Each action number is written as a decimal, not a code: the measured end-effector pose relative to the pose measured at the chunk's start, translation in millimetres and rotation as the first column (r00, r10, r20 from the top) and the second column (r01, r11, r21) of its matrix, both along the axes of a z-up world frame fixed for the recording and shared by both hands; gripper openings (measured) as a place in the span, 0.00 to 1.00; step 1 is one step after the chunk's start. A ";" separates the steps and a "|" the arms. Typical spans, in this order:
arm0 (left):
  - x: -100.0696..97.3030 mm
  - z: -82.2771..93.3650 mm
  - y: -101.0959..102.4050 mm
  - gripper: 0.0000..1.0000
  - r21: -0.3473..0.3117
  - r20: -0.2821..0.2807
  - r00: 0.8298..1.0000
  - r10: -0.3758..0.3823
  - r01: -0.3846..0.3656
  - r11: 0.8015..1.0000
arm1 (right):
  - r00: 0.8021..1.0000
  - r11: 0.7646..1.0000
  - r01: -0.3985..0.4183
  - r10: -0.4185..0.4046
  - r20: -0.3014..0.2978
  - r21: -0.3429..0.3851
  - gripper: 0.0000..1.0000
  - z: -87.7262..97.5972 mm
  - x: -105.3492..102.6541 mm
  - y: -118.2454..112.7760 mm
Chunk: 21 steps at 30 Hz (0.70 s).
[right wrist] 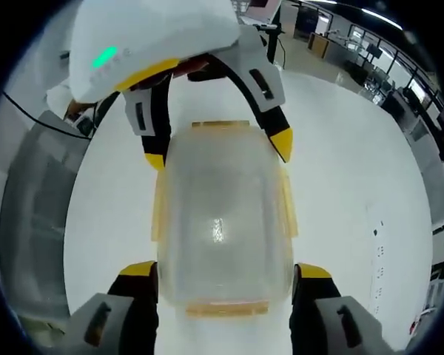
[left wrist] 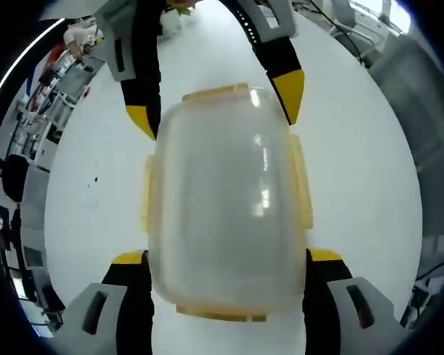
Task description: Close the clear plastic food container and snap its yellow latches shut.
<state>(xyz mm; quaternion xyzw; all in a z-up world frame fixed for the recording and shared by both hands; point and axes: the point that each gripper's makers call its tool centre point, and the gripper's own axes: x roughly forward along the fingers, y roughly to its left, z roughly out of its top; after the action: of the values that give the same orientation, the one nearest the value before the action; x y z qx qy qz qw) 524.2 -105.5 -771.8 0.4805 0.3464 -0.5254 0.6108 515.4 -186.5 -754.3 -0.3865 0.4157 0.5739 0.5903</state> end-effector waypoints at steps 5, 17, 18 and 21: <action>0.1 -0.1 1.5 0.82 0.015 0.010 1.000 -0.017 0.017 1.000 | 1.000 1.000 0.012 -0.012 0.016 -0.003 0.73 -1.3 -0.8 0.5; -0.7 8.5 6.0 0.86 -0.024 -0.005 0.999 0.032 -0.032 0.999 | 0.999 0.999 0.050 -0.050 0.009 0.016 0.83 0.2 -3.3 -5.5; -0.9 9.8 6.0 0.87 -0.045 -0.014 0.998 0.062 -0.063 0.997 | 0.998 0.998 0.056 -0.057 0.019 0.023 0.83 1.5 -3.3 -7.6; -1.7 13.7 8.8 0.86 -0.085 -0.033 0.991 0.129 -0.131 0.988 | 0.995 0.994 0.094 -0.095 0.013 0.051 0.82 3.9 -5.0 -12.2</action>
<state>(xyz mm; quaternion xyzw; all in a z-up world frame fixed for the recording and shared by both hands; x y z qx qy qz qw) 522.4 -96.7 -758.1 0.4227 0.3622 -0.5055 0.6592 510.4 -198.7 -750.3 -0.3558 0.4143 0.5527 0.6295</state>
